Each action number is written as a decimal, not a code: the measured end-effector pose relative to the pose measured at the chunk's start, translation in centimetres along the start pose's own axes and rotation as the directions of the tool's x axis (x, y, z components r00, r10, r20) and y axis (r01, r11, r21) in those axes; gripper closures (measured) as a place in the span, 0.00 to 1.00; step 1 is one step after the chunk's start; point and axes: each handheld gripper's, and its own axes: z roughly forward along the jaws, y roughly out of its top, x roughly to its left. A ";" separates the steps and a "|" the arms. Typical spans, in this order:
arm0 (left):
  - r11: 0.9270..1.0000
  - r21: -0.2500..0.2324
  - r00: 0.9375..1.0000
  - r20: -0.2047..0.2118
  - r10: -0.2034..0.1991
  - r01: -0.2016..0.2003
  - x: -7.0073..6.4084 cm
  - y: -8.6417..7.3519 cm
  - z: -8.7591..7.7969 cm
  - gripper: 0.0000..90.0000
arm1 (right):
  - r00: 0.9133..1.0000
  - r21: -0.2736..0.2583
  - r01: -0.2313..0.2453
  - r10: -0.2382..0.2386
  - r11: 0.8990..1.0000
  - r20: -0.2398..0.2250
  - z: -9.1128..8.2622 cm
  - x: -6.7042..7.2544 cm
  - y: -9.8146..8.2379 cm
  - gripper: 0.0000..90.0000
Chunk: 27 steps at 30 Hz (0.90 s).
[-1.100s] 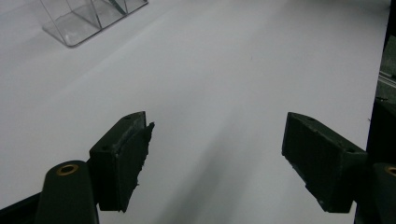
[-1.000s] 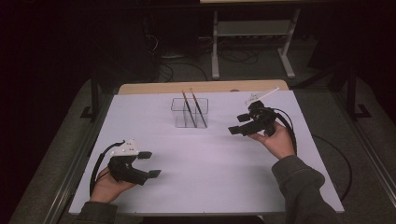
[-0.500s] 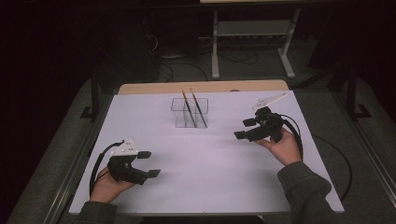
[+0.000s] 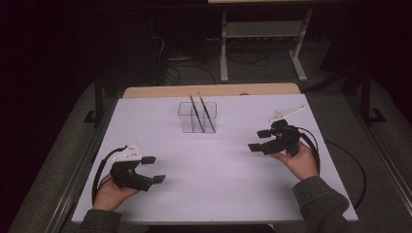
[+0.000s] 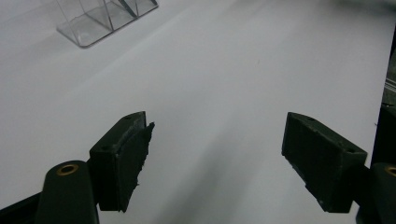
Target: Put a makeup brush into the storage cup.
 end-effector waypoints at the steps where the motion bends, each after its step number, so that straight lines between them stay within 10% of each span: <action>1: 1.000 -0.001 1.000 -0.002 0.000 0.000 0.0 0.0 0.0 0.25 | 1.000 0.001 -0.001 0.001 1.000 0.001 -0.1 0.0 -0.2 0.31; 27: 1.000 0.004 1.000 0.000 -0.008 0.008 0.1 -0.2 0.1 0.25 | 1.000 -0.019 0.005 -0.005 1.000 -0.011 -0.7 1.5 -3.9 0.30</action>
